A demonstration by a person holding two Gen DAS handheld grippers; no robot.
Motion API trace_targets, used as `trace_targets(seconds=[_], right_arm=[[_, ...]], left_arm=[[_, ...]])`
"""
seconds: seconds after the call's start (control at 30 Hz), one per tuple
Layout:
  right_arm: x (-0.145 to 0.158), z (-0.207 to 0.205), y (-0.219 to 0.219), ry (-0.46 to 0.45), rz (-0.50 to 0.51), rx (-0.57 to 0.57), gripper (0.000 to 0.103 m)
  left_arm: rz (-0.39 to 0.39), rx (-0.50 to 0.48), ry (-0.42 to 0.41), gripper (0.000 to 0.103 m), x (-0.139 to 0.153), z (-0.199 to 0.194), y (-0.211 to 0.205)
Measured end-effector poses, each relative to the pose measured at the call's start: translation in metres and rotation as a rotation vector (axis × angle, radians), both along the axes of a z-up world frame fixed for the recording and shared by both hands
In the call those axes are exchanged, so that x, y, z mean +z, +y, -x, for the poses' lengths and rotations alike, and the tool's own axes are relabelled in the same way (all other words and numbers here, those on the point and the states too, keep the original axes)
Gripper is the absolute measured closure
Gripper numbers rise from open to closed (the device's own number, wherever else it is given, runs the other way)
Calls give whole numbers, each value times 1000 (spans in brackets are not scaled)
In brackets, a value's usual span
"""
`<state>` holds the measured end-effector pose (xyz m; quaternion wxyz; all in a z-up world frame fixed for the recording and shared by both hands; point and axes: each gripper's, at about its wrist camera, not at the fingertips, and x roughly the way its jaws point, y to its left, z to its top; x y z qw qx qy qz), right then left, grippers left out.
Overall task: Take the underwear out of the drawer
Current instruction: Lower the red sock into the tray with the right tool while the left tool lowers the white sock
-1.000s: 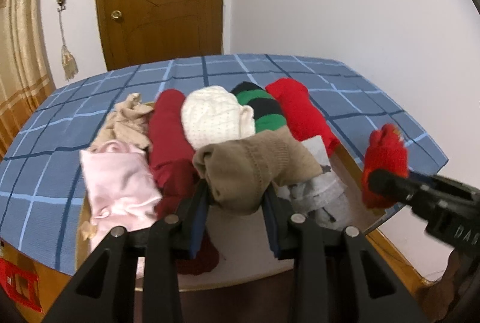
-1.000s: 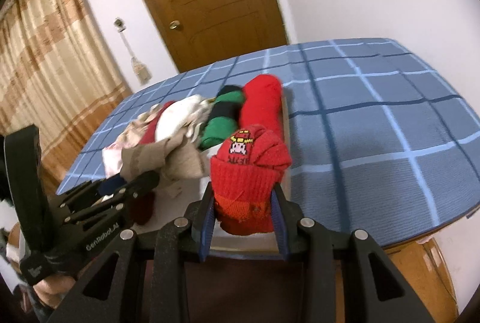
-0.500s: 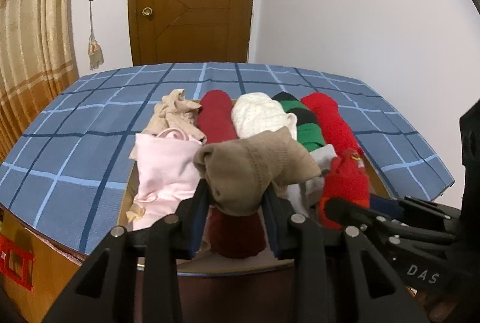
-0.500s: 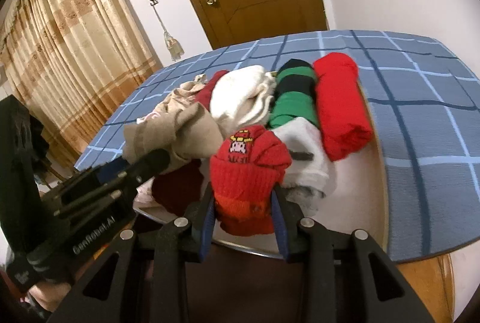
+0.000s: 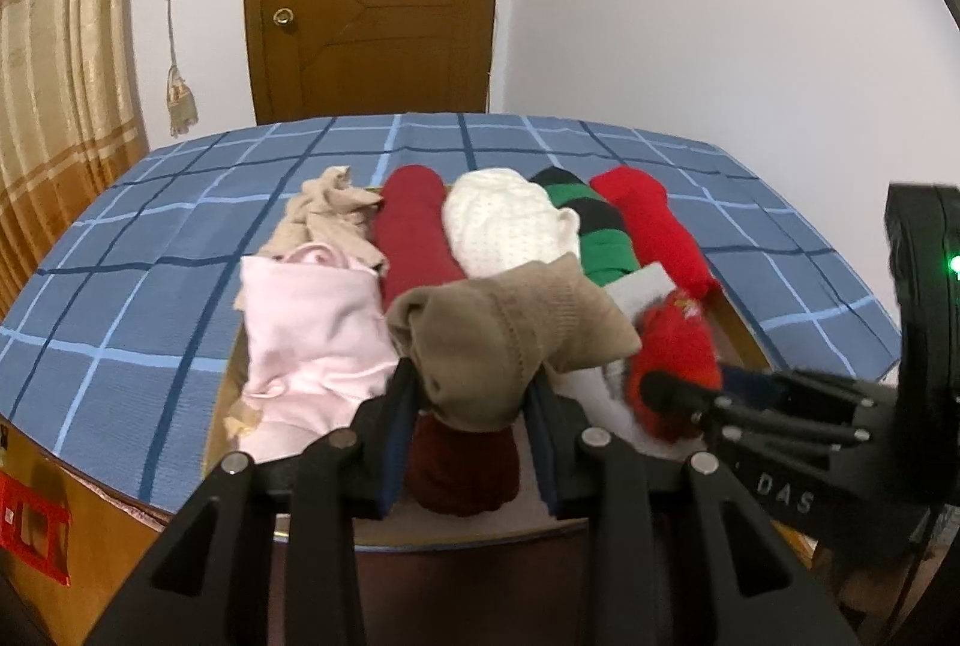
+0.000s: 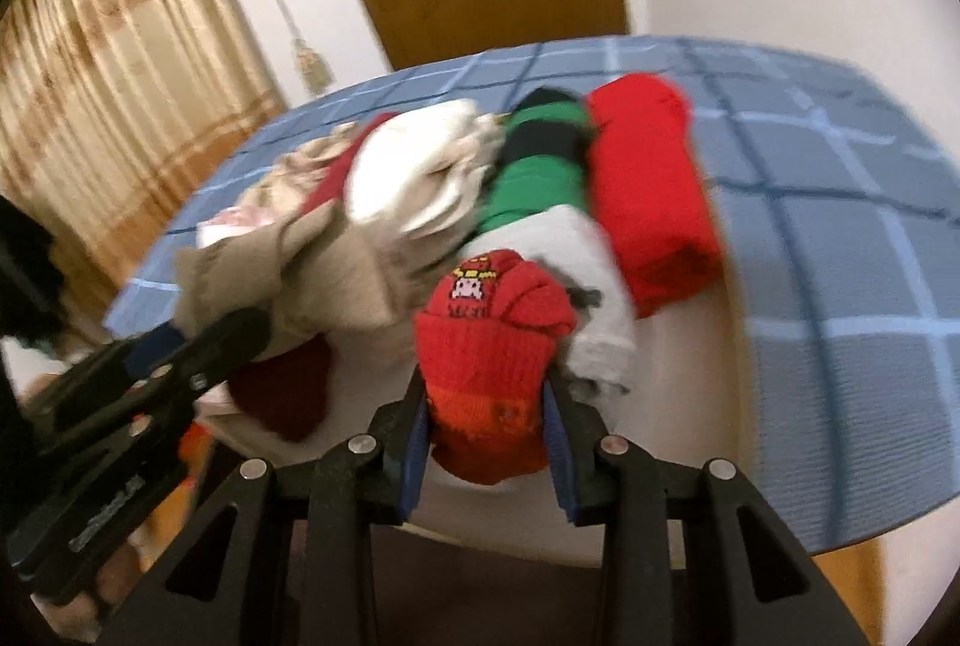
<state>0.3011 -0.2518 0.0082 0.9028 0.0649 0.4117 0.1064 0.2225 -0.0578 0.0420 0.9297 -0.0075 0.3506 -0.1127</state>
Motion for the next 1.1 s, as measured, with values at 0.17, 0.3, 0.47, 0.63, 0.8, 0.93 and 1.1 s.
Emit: trace_targets(seconds=[0.17,0.3,0.47,0.63,0.8,0.93,1.1], right_arm=[[6,4,-9,-22,71,-73,66],[17,13,6,-67,81,-9,67],[11,3,15,-31,61,41,67],[5,-6,18,-23,86,49,67],[0,-13,24,-21,130,85,67],[-1,-20,24,-19,146,103,67],[-3,-19,30,-29,197,128,67]], left_arm=[[-22,-35,-2,70,-4,-3,-16],[-45,-26,-2,71,-10,-9,-21],[-14,-3,24,70,-16,-18,-10],[-27,4,16,70,-21,-19,-10],[4,19,43,71,-25,-24,-7],[-14,11,43,71,-27,-27,-12],[-18,17,66,71,-30,-34,-10]])
